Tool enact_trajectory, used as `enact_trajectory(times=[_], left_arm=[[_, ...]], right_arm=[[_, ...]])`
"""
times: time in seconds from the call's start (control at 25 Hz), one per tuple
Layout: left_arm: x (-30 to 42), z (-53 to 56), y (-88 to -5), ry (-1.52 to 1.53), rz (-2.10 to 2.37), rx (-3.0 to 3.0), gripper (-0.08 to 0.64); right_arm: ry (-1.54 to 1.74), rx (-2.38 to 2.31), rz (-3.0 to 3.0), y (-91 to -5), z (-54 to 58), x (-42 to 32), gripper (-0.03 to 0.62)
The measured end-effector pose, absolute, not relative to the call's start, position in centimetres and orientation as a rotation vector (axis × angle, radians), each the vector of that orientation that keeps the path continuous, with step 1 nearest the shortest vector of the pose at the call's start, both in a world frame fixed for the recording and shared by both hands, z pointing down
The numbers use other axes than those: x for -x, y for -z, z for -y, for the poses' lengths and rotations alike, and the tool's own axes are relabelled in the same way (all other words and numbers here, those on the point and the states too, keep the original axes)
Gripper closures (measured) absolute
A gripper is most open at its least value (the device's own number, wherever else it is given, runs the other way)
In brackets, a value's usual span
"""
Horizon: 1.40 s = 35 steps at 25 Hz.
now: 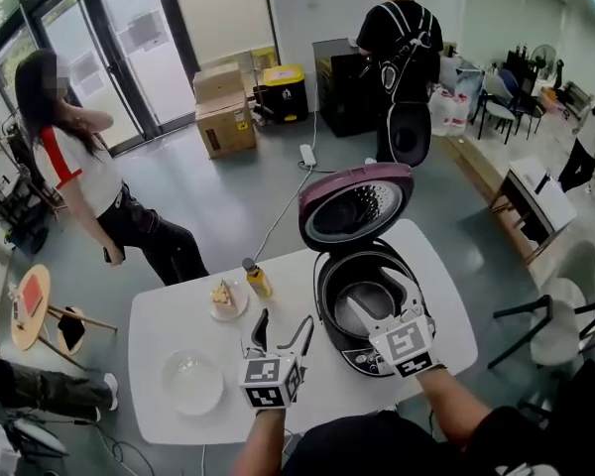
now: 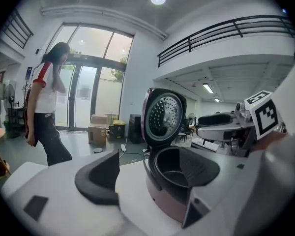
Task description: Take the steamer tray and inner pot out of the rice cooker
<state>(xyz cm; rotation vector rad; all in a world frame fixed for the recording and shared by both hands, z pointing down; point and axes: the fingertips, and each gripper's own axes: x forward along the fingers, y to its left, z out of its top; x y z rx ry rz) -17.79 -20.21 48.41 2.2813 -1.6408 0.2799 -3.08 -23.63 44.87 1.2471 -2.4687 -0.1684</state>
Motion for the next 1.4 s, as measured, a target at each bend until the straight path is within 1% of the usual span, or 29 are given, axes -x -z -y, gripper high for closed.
enact_trajectory(times=[0.28,0.4,0.64,0.76,1.0,1.16,1.28,1.4], left_arm=[[13.1,21.4,-51.0,-0.214,1.465,-2.201,0.176],[11.6,21.3,-52.6,-0.135,1.359,-2.124,0.176],[10.0,21.5,-54.5,0.048,1.166,-1.945,0.176],[9.8,21.5,-54.9,0.140,1.059,-1.860,0.179],[8.6,21.3,-55.9,0.233,0.906,-1.731,0.181],[8.4,21.5,-56.6,0.279,0.845,-1.657,0.181],[8.3,21.6,-57.0,0.307,0.802,-1.609,0.181],[8.2,21.5,-57.4,0.319,0.785,-1.591,0.207]], right_arm=[[-0.033,-1.275,2.430,-47.8,25.2,-4.2,0.301],[-0.170,-1.241,2.444,-49.8,25.5,-6.5,0.301],[-0.332,-1.168,2.431,-52.5,26.6,-9.4,0.301],[-0.562,-1.122,2.472,-53.5,26.8,-9.9,0.301],[-1.254,-0.943,2.495,-56.1,27.3,-11.4,0.301],[-1.607,-0.863,2.423,-57.8,27.6,-12.3,0.301],[-1.804,-0.816,2.380,-58.3,27.9,-12.4,0.301],[-1.893,-0.778,2.351,-58.5,28.0,-12.5,0.302]])
